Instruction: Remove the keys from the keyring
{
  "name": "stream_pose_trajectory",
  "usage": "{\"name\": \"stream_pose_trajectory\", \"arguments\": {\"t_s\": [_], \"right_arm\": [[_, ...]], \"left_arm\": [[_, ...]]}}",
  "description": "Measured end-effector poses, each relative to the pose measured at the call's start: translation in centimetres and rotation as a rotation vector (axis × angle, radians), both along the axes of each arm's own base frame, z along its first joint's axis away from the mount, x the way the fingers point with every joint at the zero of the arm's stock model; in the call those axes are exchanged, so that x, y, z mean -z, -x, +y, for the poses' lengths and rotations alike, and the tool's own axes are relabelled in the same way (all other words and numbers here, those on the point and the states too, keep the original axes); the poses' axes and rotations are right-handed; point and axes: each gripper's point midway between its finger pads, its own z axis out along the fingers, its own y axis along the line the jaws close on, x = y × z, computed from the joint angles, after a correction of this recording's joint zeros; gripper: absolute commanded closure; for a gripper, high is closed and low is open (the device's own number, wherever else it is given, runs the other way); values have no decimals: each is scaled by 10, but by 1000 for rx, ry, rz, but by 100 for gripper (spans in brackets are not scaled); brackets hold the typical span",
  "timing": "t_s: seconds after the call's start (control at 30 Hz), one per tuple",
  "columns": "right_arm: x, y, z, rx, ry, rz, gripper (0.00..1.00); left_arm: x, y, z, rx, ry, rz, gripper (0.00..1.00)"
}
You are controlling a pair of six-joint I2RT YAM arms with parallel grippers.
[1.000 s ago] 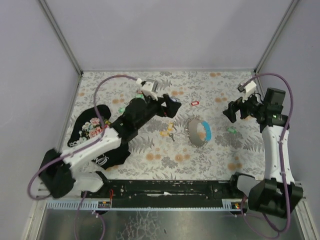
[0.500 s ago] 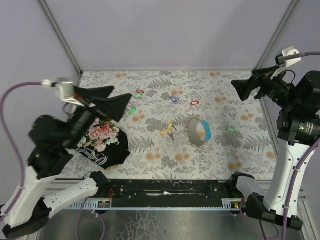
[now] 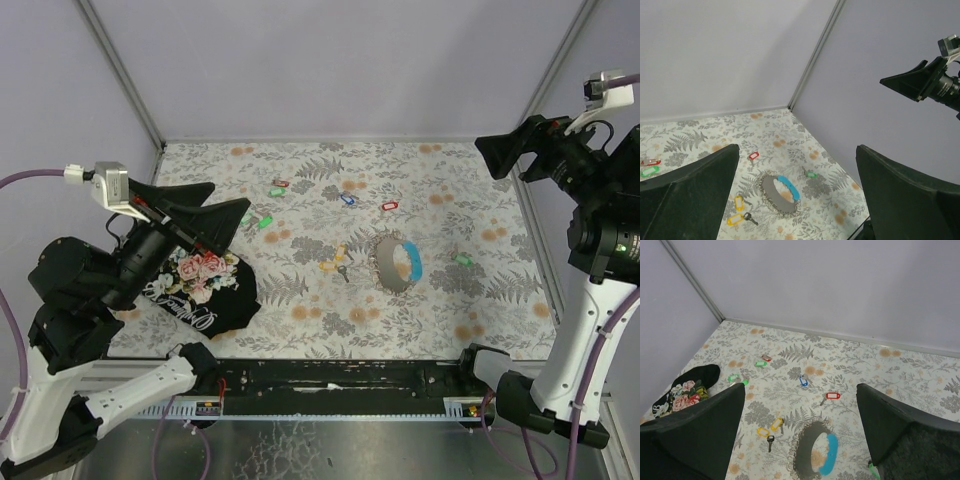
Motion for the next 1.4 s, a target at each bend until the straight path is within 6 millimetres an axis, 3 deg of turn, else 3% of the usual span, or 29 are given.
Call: {"name": "stream_pose_trajectory", "arguments": {"t_s": [0.47,1.4], "right_arm": [[21,-6,-2,6,-14,60,1],[27,-9,-2,-5,-22,75,1]], "left_arm": [[8,-2,0,-9,-20,11,0],[28,-5,-5,-1,-55,29,0]]}}
